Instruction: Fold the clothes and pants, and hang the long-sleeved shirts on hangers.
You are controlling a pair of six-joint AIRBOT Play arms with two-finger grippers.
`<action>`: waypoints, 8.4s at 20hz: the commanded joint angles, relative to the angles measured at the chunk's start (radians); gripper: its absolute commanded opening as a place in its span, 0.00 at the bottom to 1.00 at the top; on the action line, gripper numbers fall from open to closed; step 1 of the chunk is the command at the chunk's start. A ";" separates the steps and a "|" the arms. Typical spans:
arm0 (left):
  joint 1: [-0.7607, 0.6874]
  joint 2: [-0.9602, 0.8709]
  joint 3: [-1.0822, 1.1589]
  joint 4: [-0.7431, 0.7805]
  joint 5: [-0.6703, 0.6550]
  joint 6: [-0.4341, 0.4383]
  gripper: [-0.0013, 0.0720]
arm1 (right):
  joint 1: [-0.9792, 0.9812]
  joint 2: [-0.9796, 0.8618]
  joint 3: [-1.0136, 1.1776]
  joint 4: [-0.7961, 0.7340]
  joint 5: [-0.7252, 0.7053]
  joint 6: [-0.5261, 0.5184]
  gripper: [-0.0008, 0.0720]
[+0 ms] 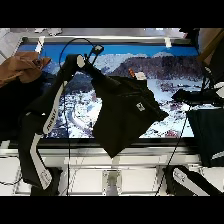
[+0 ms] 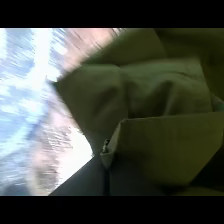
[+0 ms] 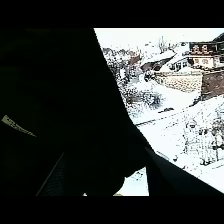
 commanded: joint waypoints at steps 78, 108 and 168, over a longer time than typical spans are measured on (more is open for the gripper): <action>0.334 1.240 -1.614 -0.263 0.000 -0.498 0.02 | 0.094 -0.262 -0.346 0.429 -0.106 -0.279 0.75; 0.409 1.240 -1.411 0.049 -0.246 -0.465 0.02 | 0.100 -0.143 -0.304 0.474 0.214 -0.341 0.04; 0.304 0.442 -0.201 0.042 0.148 -0.350 0.87 | 0.298 -0.986 0.607 0.537 0.004 -0.067 0.78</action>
